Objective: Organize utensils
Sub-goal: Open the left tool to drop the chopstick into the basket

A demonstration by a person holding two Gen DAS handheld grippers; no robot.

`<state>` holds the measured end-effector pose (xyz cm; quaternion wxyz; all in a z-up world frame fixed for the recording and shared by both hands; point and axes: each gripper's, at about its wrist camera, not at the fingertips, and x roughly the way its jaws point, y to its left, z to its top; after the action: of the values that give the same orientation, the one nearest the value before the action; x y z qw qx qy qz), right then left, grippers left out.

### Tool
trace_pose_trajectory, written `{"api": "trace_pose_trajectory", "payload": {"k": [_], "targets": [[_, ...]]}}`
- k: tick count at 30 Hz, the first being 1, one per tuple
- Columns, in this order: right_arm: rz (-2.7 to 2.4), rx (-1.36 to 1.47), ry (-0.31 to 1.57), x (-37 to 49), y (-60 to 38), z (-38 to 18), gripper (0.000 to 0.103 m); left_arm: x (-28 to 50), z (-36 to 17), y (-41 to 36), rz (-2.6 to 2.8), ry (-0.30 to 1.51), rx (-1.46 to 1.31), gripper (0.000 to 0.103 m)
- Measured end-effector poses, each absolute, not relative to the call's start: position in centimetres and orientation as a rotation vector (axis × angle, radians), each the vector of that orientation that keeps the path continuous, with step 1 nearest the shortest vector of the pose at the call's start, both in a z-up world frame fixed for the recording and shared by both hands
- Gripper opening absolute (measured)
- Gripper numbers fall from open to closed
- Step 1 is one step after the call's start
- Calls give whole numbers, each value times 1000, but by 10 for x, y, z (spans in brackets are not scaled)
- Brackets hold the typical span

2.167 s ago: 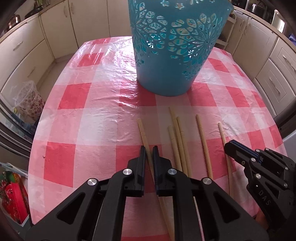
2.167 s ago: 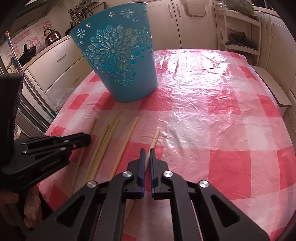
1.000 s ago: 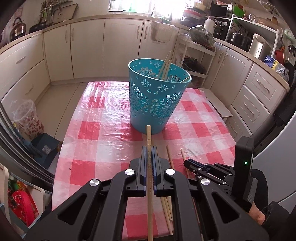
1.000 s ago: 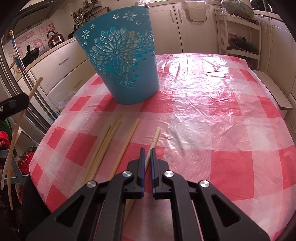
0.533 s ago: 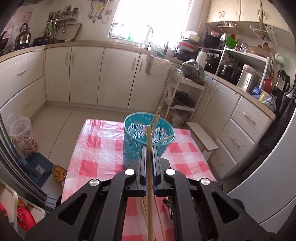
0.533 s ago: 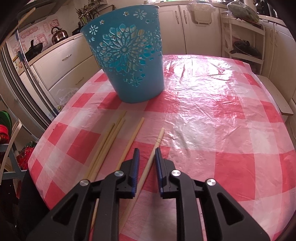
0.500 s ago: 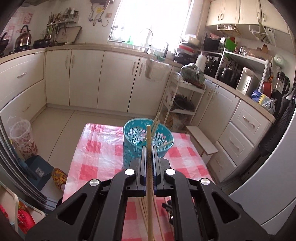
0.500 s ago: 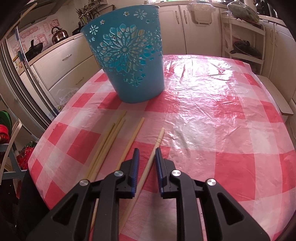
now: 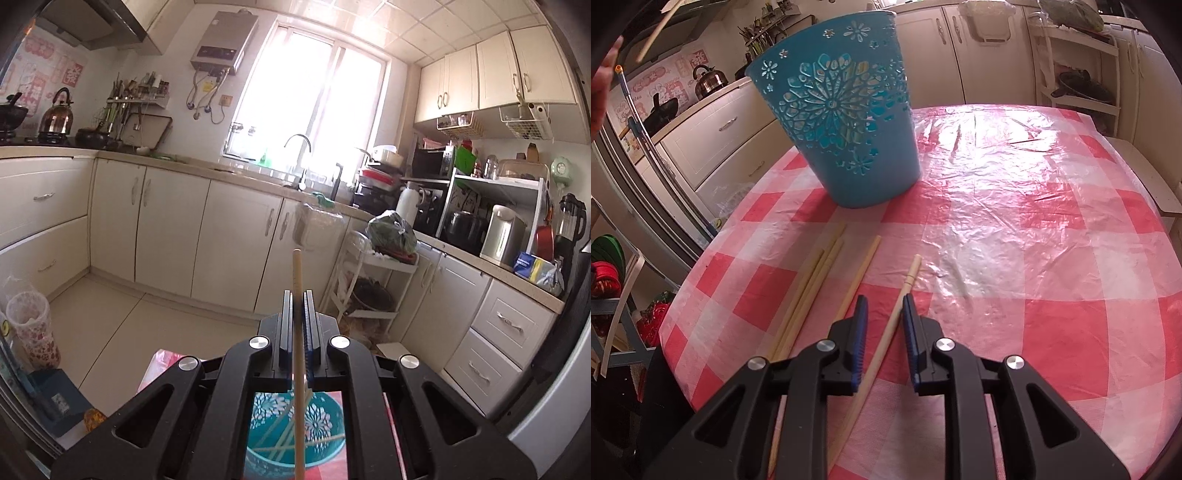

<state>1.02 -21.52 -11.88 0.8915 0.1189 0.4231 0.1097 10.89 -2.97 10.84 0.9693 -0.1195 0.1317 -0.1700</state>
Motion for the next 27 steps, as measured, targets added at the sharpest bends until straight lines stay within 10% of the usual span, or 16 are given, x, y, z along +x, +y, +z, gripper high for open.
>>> {"api": "trace_pose_trajectory", "payload": {"k": [24,27], "targets": [[263,327,881,9,-230,-118,21,176,12,-69,-210,417,-142,6],[265,327,880,9,-230,-119,22,169,5,-63,-191,453,-130,26]]}}
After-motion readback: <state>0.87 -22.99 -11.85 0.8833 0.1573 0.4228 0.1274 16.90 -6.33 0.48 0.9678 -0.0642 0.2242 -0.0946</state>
